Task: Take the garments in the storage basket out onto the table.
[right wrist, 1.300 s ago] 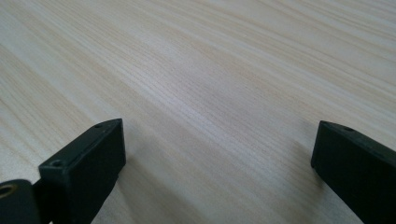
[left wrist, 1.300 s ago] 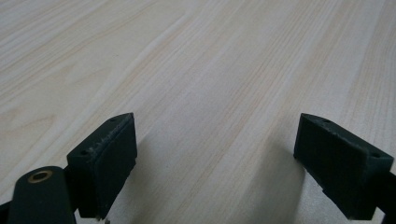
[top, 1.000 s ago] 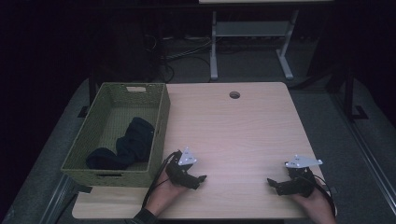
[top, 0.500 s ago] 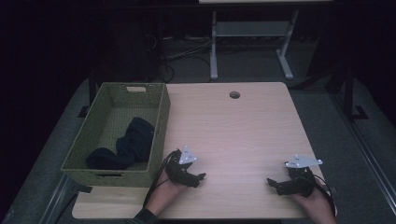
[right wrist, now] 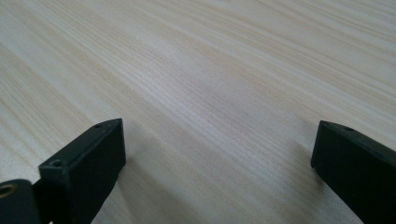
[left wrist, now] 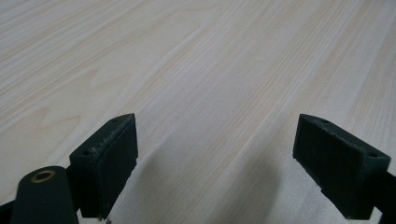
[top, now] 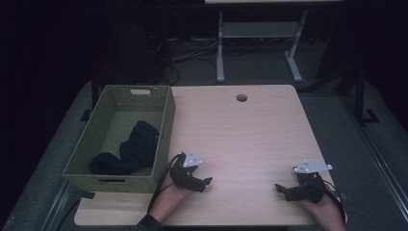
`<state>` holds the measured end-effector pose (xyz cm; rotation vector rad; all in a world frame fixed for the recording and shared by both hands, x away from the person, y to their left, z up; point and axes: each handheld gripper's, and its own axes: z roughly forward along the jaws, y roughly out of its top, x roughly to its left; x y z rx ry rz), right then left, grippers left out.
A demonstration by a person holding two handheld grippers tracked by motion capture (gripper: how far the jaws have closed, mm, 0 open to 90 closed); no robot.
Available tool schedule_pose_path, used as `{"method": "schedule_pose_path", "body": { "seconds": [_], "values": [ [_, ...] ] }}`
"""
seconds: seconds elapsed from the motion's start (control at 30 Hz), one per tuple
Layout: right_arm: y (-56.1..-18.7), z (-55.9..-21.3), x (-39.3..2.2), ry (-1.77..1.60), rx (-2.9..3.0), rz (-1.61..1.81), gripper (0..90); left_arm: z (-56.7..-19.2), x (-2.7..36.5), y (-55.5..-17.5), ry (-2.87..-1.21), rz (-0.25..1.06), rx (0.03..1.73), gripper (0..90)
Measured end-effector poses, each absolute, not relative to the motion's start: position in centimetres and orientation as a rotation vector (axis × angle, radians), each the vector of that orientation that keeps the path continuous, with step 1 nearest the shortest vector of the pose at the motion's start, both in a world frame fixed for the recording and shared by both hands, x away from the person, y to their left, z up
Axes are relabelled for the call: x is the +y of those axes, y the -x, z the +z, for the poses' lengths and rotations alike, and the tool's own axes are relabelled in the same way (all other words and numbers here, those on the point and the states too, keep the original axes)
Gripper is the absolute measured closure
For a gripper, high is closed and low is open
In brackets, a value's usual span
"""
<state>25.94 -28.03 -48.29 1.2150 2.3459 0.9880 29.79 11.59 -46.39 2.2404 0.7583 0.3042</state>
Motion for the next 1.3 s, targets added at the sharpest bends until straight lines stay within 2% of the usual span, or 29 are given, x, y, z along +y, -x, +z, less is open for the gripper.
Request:
{"method": "schedule_pose_path", "body": {
  "seconds": [1.3],
  "values": [
    [-25.9,-48.3,-28.0,-1.215,2.346,0.988,2.7,-43.2,11.7,-30.2,-2.186,0.293,0.735,13.7]
  ]
}}
